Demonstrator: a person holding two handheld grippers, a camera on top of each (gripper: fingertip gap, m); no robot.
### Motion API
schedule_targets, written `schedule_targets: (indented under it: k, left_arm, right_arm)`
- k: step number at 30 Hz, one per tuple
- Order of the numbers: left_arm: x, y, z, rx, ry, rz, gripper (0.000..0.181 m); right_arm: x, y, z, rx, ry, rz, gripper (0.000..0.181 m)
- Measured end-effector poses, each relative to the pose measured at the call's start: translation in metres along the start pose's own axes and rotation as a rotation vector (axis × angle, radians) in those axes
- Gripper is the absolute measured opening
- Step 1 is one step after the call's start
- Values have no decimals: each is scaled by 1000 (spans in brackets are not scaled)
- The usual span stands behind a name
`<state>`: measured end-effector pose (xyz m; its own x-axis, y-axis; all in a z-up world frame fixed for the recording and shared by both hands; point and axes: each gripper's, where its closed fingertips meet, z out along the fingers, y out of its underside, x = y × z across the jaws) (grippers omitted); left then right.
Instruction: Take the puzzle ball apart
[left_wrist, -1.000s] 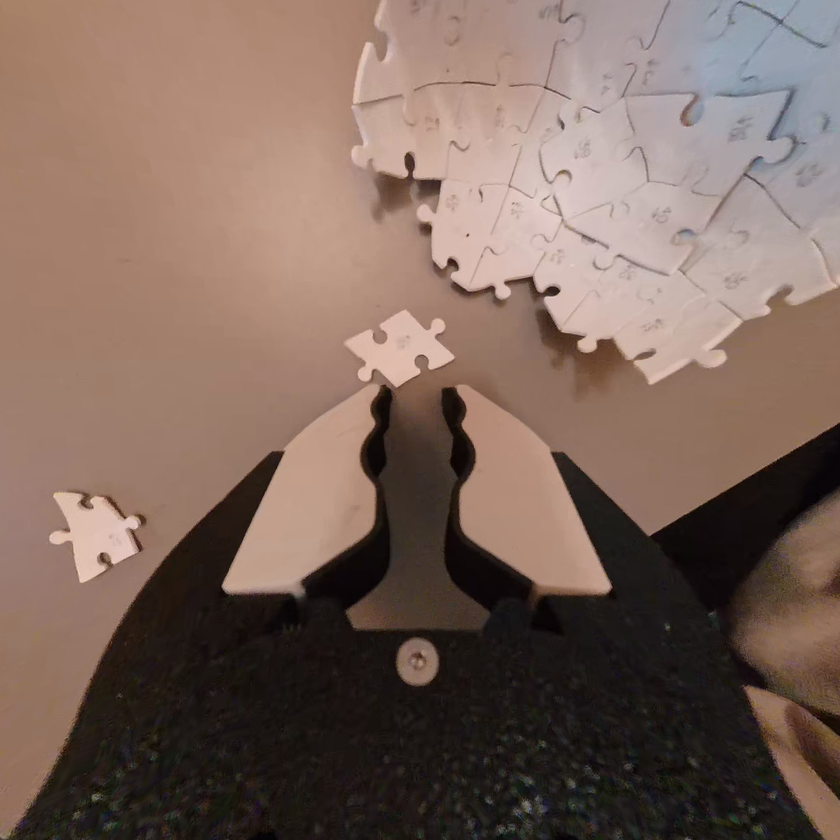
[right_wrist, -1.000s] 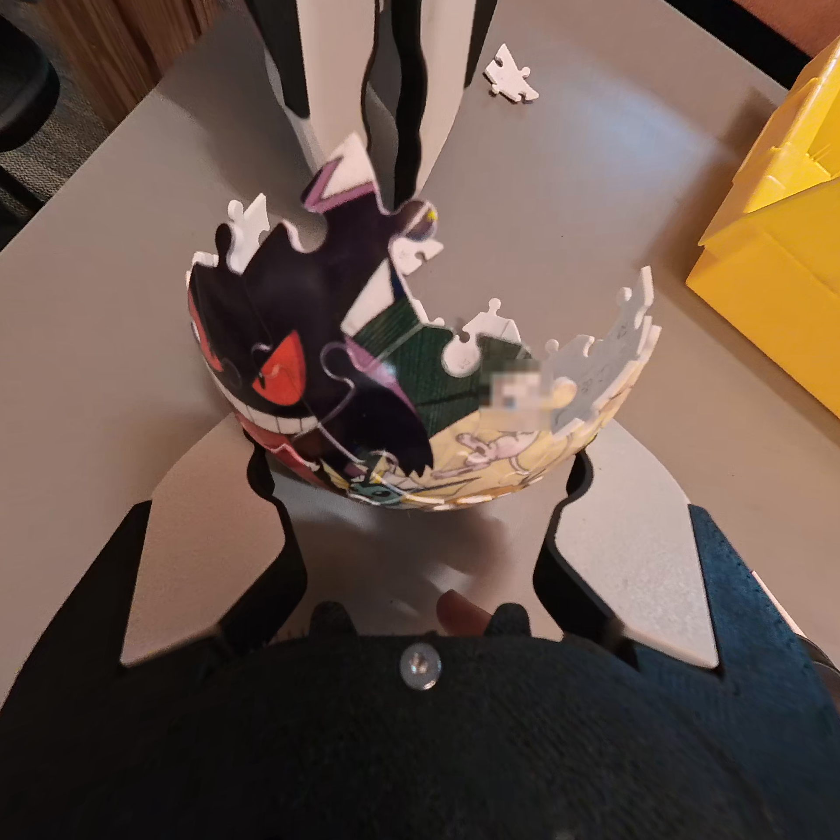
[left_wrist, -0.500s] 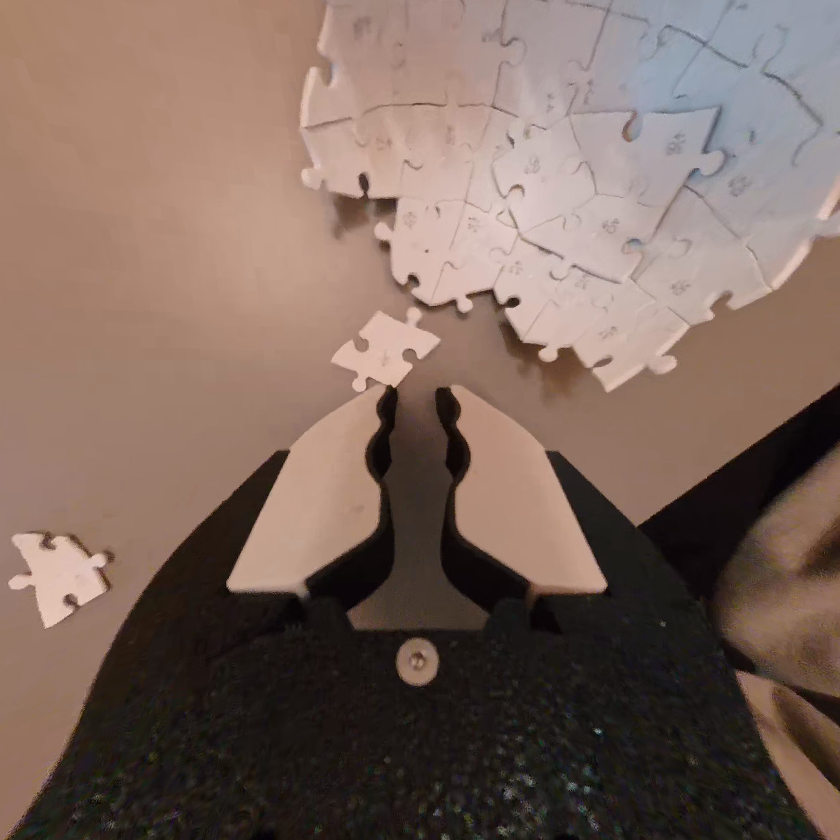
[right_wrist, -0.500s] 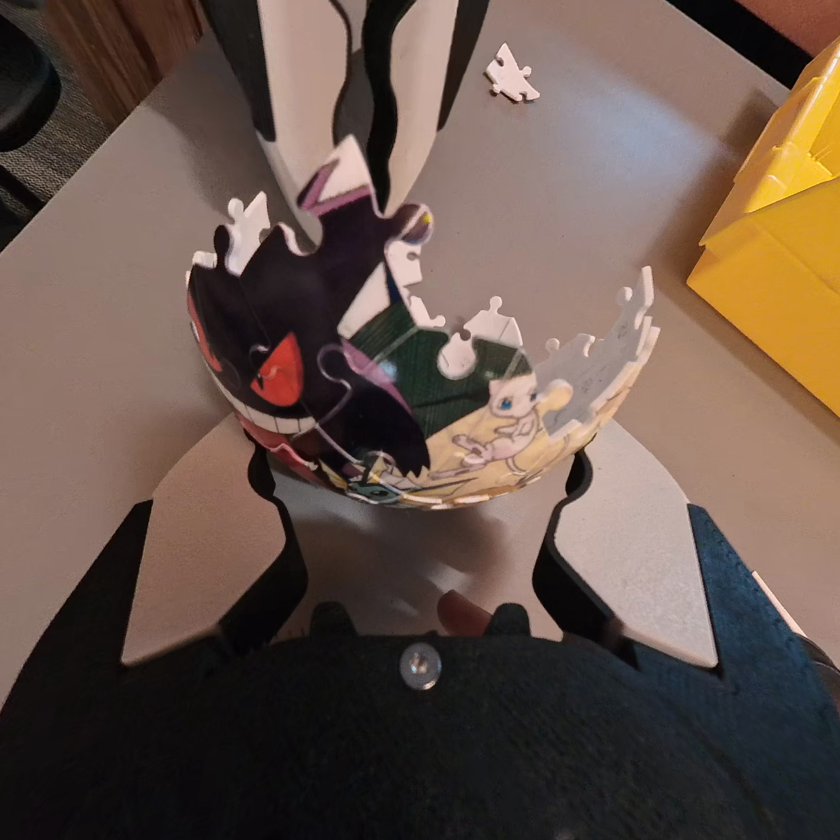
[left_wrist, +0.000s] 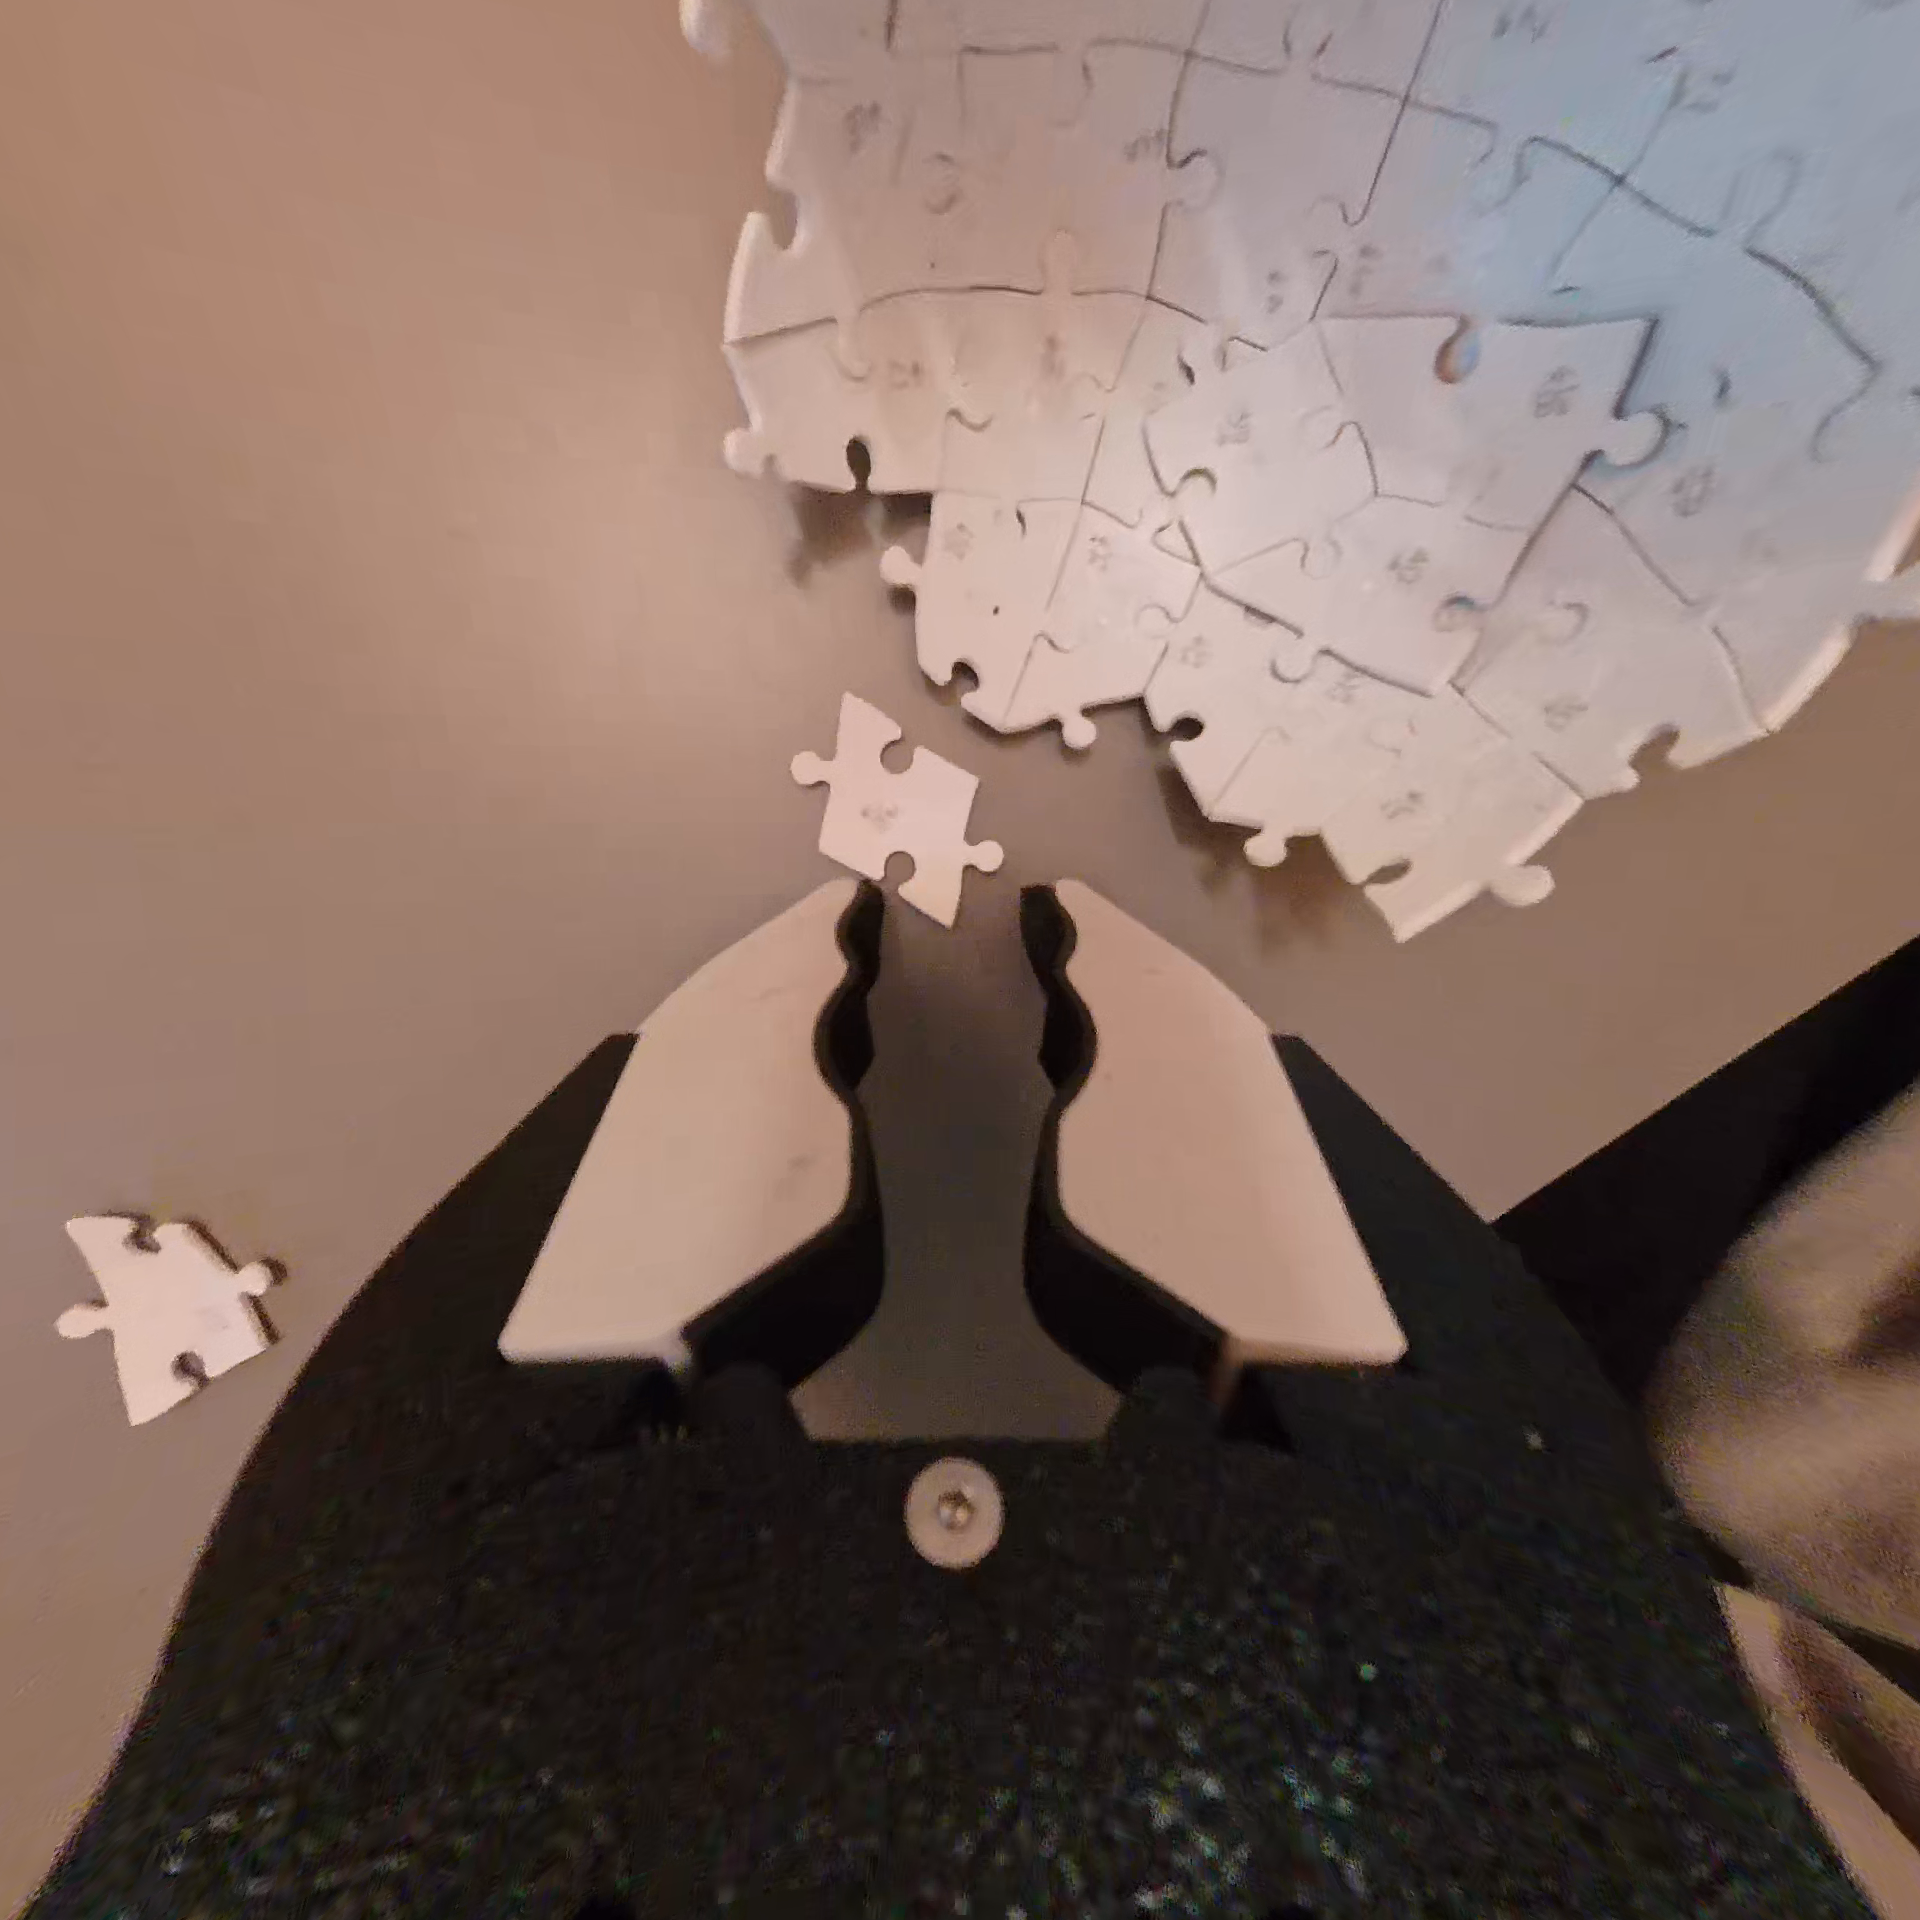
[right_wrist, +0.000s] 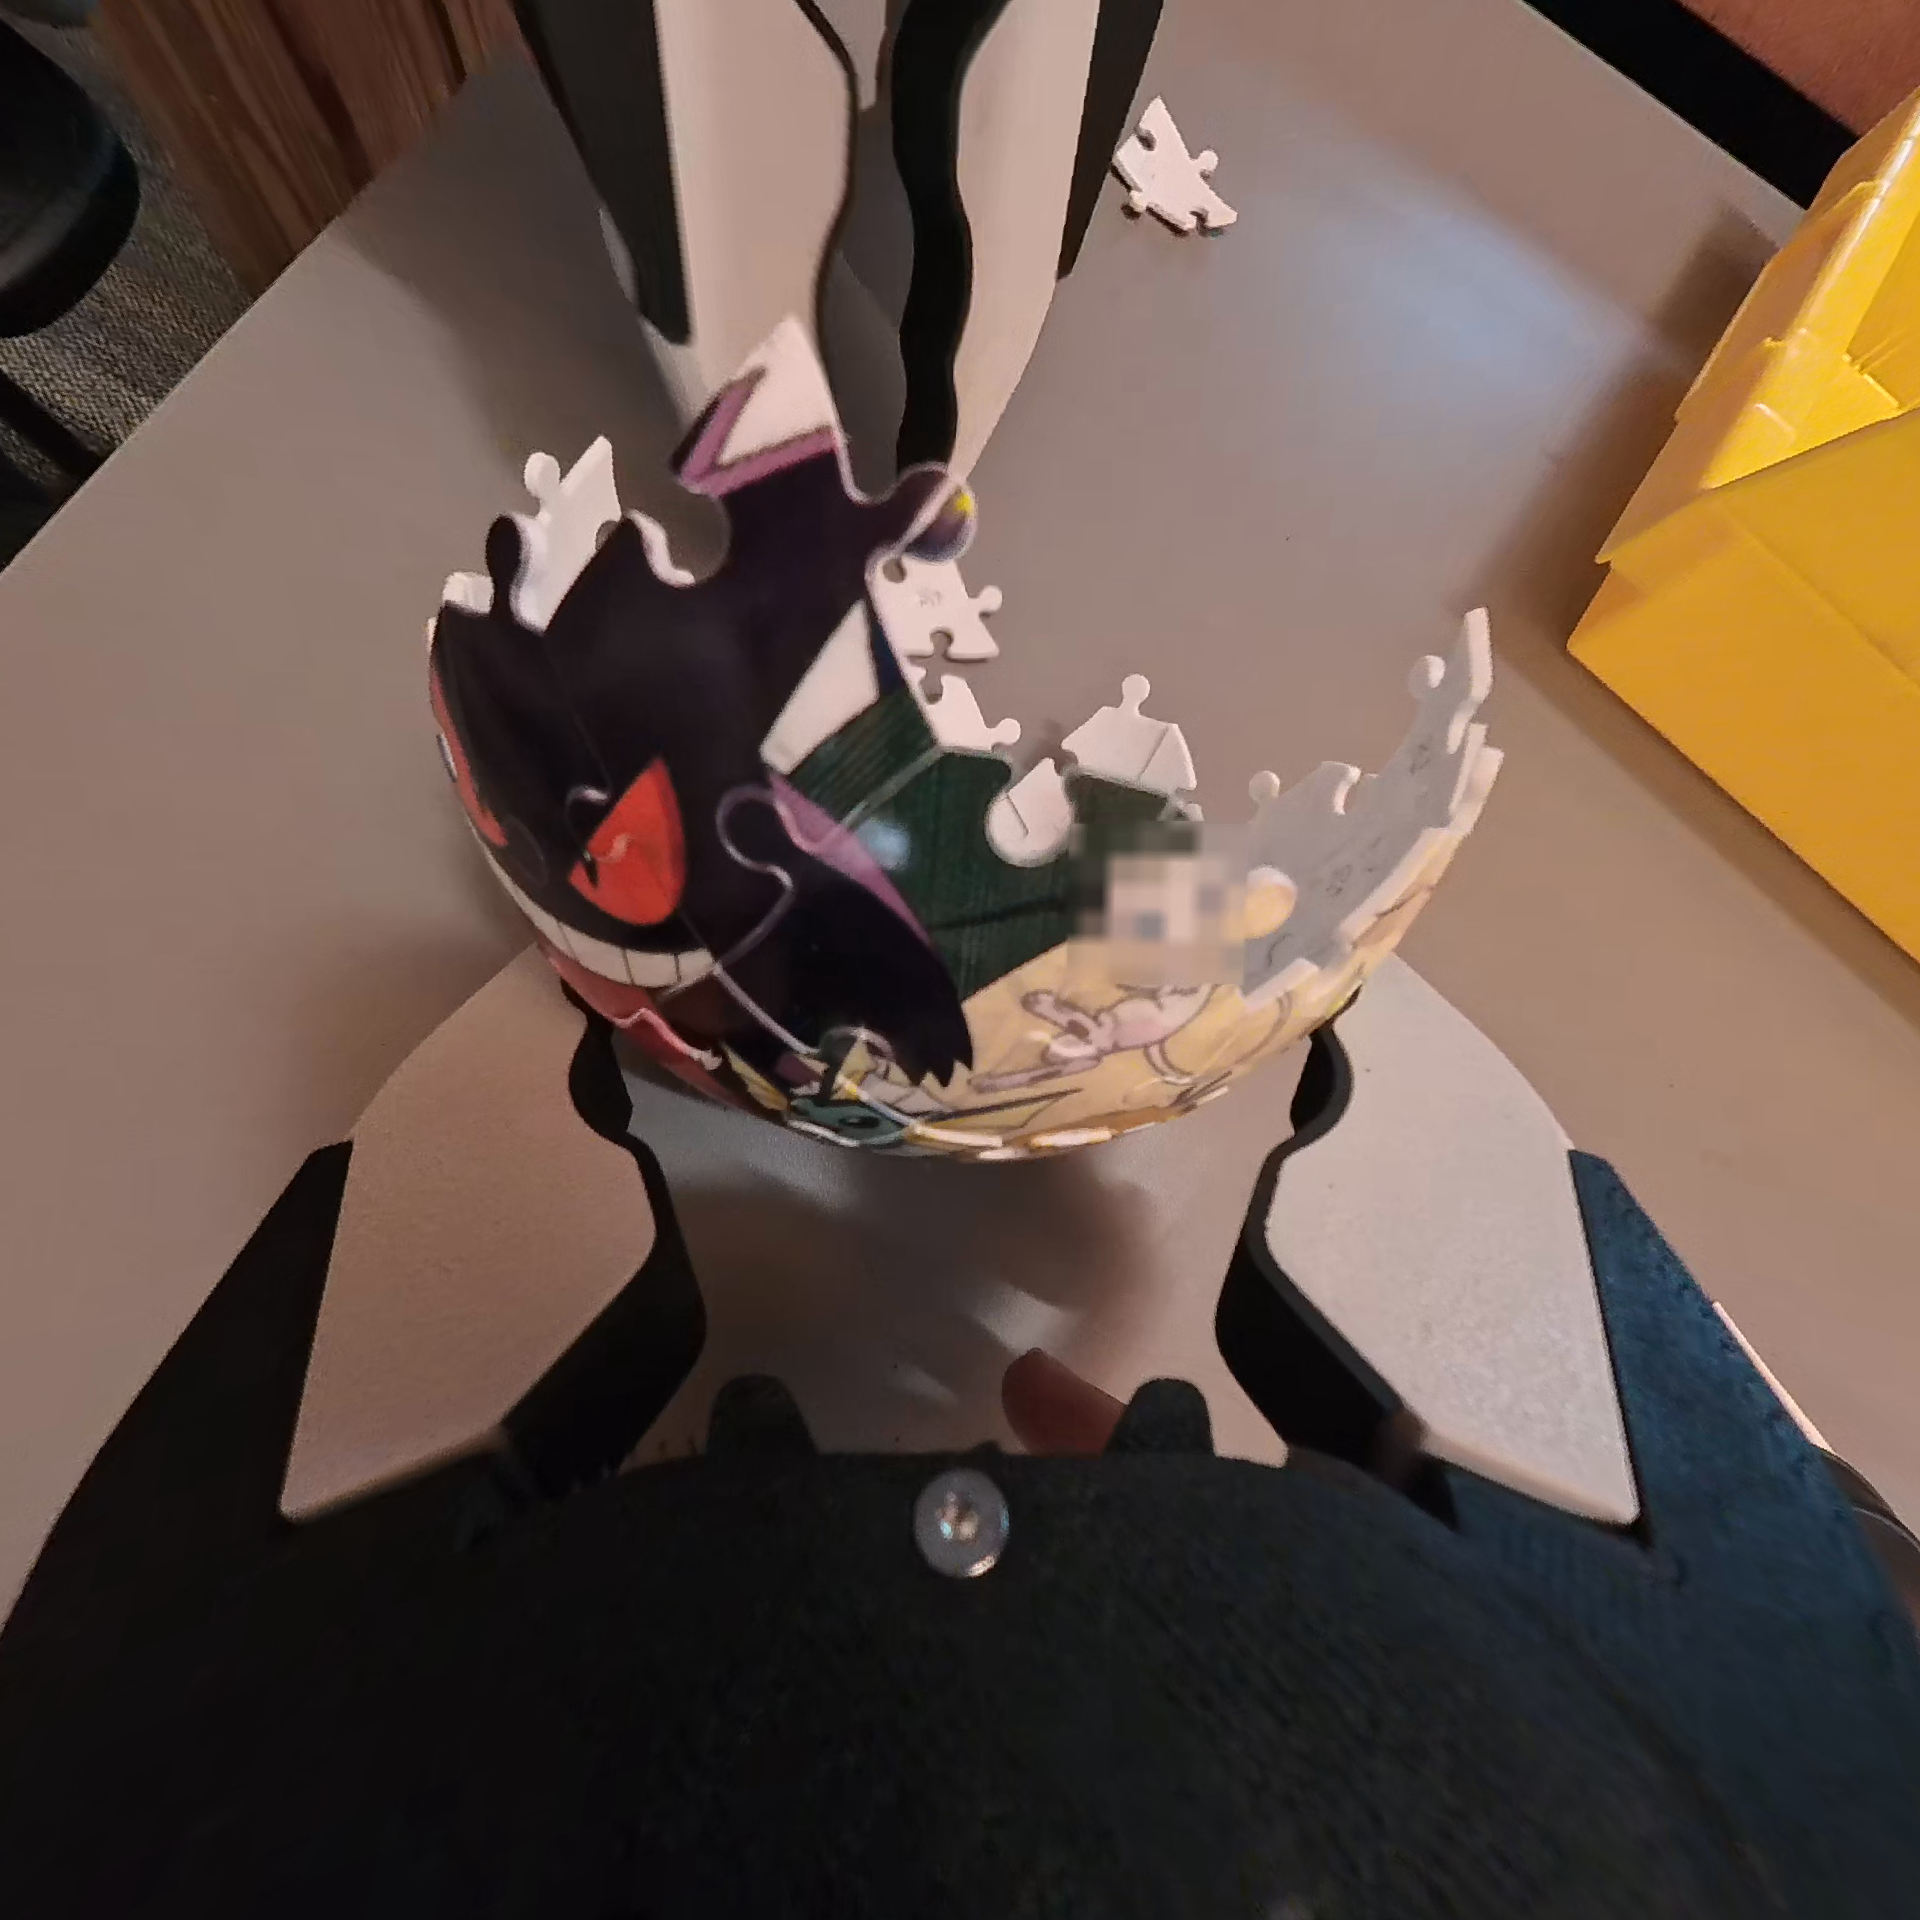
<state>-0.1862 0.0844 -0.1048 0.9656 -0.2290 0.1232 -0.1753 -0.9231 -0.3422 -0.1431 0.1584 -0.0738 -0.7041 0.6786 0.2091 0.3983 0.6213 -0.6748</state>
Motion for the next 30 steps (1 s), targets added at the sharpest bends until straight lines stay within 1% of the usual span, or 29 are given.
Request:
schedule_targets:
  k: [3, 6, 10, 14, 18, 20, 22, 24, 26, 30]
  left_arm:
    - [-9, 2, 1, -8, -42, -24, 16]
    - [-10, 2, 0, -4, -32, -61, 15]
    - [-11, 2, -3, 4, -33, -98, 31]
    - [-11, -9, -3, 36, -50, -159, 43]
    - [-16, -8, 2, 11, -100, -157, 43]
    - [-23, -2, 0, -15, -143, -147, 38]
    - [-30, 3, -3, -22, -166, -155, 39]
    - [-34, 5, -4, -13, -159, -184, 37]
    - [-30, 5, -5, -8, -129, -185, 39]
    - [-18, -5, -5, 28, -84, -111, 40]
  right_arm:
    - [0, -1, 0, 2, 1, -1, 127]
    - [0, -2, 1, 4, 5, -4, 127]
    - [0, -2, 0, -3, 8, -10, 127]
    - [-1, -3, 1, -4, 10, -13, 127]
    - [-1, -2, 1, -10, 7, -16, 127]
    - [-1, -1, 1, -9, 6, -15, 127]
    - [-1, -2, 1, -6, 6, -13, 127]
    - [-1, -2, 1, -6, 6, -14, 127]
    - [-1, -2, 1, -8, 5, -15, 127]
    - [-1, -2, 1, -6, 5, -12, 127]
